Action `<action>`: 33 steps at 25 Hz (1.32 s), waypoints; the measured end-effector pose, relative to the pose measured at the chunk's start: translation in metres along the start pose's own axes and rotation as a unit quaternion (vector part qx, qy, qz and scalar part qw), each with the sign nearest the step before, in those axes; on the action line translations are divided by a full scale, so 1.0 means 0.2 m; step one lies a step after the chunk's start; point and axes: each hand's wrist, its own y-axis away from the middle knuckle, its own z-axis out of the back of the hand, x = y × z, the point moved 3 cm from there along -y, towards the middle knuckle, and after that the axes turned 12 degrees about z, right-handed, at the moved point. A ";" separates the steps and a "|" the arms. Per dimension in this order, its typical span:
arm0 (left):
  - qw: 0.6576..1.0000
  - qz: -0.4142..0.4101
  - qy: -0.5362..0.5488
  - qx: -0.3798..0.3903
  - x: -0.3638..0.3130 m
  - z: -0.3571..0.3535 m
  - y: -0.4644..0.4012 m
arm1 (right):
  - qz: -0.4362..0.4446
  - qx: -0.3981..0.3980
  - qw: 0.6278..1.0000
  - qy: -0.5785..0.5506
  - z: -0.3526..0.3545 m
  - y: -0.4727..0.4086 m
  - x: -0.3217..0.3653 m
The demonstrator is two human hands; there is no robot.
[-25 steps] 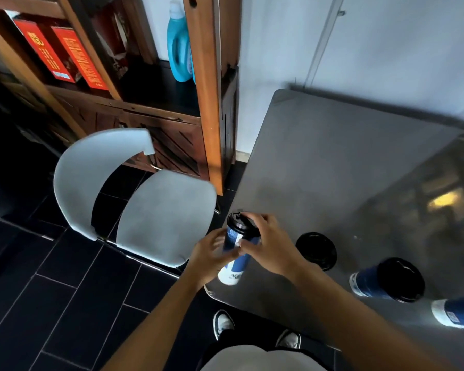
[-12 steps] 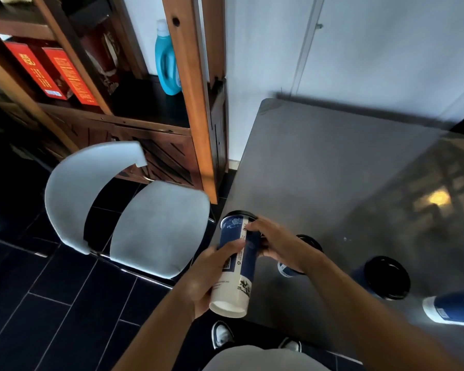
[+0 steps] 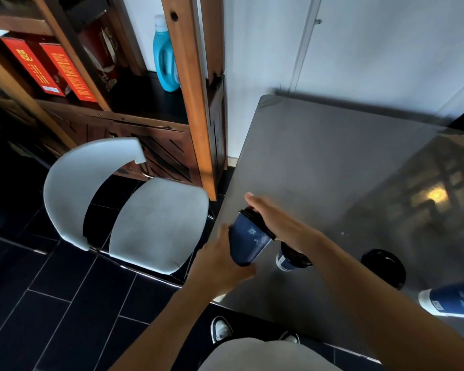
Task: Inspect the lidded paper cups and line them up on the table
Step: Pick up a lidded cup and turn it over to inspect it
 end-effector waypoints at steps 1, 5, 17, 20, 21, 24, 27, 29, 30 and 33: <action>0.998 -0.008 -0.046 -0.029 -0.01 0.00 -0.01 | 0.014 -0.010 1.000 0.011 -0.02 -0.01 0.00; 0.994 -0.012 -0.099 -0.046 -0.03 0.00 -0.03 | 0.009 -0.072 0.996 -0.042 -0.04 0.02 0.00; 0.995 -0.051 -0.085 -0.020 -0.11 0.00 0.01 | 0.039 -0.057 0.997 -0.038 0.02 0.08 0.04; 0.998 -0.032 -0.048 -0.014 -0.11 -0.01 0.02 | 0.035 -0.041 0.999 -0.006 0.03 0.07 0.05; 1.000 -0.023 -0.012 -0.006 -0.11 -0.02 0.01 | 0.034 -0.035 0.999 -0.003 0.03 0.07 0.06; 0.958 0.054 0.272 0.077 -0.08 -0.02 0.00 | 0.063 -0.062 0.984 -0.155 0.05 0.07 0.06; 0.798 0.123 0.545 0.225 -0.09 0.00 0.00 | 0.097 -0.107 0.960 -0.240 0.01 0.07 0.03; 0.749 0.132 0.587 0.277 -0.12 0.03 0.01 | 0.107 -0.115 0.962 -0.221 -0.03 0.06 0.01; 0.741 0.144 0.593 0.282 -0.13 0.03 0.01 | 0.105 -0.126 0.965 -0.207 -0.05 0.06 0.01; 0.716 0.190 0.615 0.270 -0.16 0.03 0.01 | 0.074 -0.165 0.965 -0.191 -0.07 0.07 0.00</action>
